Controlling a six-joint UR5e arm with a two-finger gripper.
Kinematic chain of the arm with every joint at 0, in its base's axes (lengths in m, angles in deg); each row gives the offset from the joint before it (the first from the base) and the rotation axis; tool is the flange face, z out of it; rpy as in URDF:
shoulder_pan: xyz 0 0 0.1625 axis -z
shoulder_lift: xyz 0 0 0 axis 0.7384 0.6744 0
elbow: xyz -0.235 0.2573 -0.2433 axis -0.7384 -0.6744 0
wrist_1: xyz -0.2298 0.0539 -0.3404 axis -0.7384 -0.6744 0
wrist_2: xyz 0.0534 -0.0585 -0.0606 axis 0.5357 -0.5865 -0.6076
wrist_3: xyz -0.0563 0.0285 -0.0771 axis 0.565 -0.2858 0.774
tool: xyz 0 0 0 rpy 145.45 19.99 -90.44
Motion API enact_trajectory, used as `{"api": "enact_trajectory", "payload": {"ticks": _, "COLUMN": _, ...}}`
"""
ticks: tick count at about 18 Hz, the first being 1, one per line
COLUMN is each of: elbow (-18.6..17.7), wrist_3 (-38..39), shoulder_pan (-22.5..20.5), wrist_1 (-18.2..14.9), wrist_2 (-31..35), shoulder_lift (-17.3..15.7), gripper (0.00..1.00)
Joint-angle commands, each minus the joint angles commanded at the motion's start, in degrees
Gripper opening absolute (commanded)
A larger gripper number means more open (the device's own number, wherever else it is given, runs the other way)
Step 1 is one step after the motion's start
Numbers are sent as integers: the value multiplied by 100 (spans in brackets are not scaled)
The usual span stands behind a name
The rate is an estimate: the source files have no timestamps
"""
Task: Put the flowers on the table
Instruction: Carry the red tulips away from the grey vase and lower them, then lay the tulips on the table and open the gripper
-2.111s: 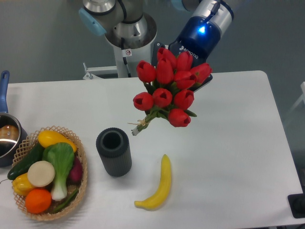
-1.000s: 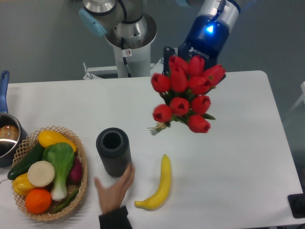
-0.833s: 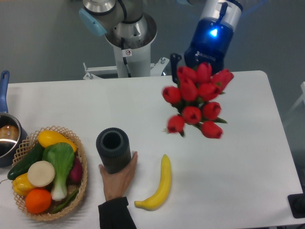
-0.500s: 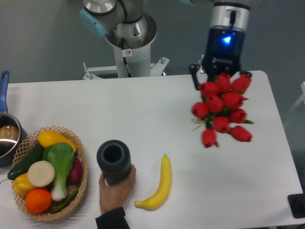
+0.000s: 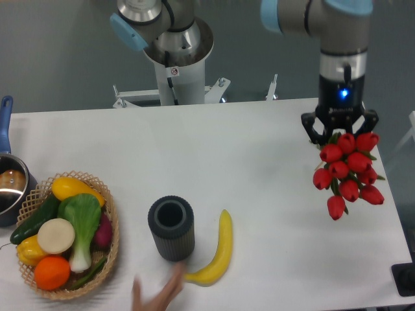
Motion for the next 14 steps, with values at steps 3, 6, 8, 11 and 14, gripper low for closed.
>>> {"api": "enact_trajectory", "payload": {"ticks": 3, "elbow": 9, "wrist_3": 0, "shoulder_pan": 52, "wrist_1": 26, "wrist_2": 332, "shoulder_lift": 342, "gripper": 39}}
{"api": "enact_trajectory", "payload": {"ticks": 6, "elbow": 87, "wrist_3": 0, "shoulder_pan": 202, "wrist_1": 44, "wrist_2": 545, "shoulder_lift": 668, "gripper": 39}}
{"api": "enact_trajectory", "payload": {"ticks": 8, "elbow": 158, "wrist_3": 44, "shoulder_pan": 220, "wrist_1": 44, "wrist_2": 580, "shoulder_lift": 975, "gripper": 39}}
{"api": "enact_trajectory", "payload": {"ticks": 11, "elbow": 193, "wrist_3": 35, "shoulder_pan": 211, "wrist_1": 53, "wrist_2": 580, "shoulder_lift": 1231, "gripper": 40}}
{"api": "enact_trajectory", "payload": {"ticks": 14, "elbow": 228, "wrist_3": -9, "shoulder_pan": 202, "wrist_1": 70, "wrist_2": 571, "shoulder_lift": 1293, "gripper": 50}}
